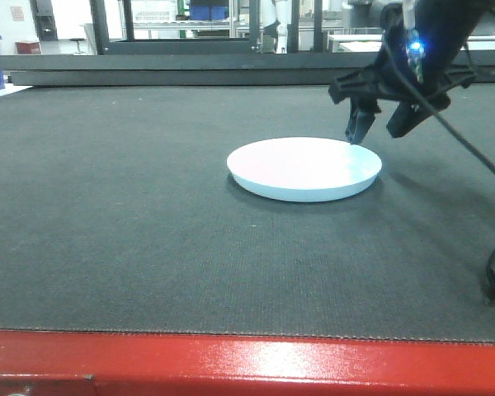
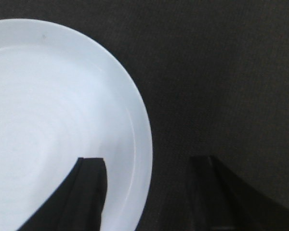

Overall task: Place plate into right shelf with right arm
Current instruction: 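Lower the right gripper and pinch the plate's rim nearest the robot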

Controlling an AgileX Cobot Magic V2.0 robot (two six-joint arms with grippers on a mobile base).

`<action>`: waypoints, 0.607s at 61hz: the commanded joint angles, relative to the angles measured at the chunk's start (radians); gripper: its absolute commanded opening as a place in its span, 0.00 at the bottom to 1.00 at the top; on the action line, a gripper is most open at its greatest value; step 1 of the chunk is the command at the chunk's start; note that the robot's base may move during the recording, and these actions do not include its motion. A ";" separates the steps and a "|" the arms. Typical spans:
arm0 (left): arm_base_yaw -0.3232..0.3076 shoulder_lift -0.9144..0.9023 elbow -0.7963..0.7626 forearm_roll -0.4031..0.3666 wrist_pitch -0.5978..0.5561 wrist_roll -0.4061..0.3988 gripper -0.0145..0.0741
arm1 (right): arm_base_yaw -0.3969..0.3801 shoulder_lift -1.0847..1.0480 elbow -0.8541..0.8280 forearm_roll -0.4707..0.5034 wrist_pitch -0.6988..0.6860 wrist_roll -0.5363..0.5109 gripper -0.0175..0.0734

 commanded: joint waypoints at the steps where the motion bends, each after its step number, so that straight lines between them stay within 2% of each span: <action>1: -0.007 -0.010 0.008 0.000 -0.092 -0.006 0.11 | -0.001 -0.032 -0.035 -0.013 -0.082 0.003 0.71; 17: -0.007 -0.010 0.008 0.000 -0.092 -0.006 0.11 | 0.001 0.003 -0.035 -0.013 -0.107 0.003 0.70; 30: -0.007 -0.010 0.008 0.000 -0.092 -0.006 0.11 | 0.016 0.025 -0.035 -0.013 -0.110 0.003 0.51; 37: -0.007 -0.010 0.008 0.000 -0.092 -0.006 0.11 | 0.017 0.031 -0.035 -0.015 -0.099 0.003 0.45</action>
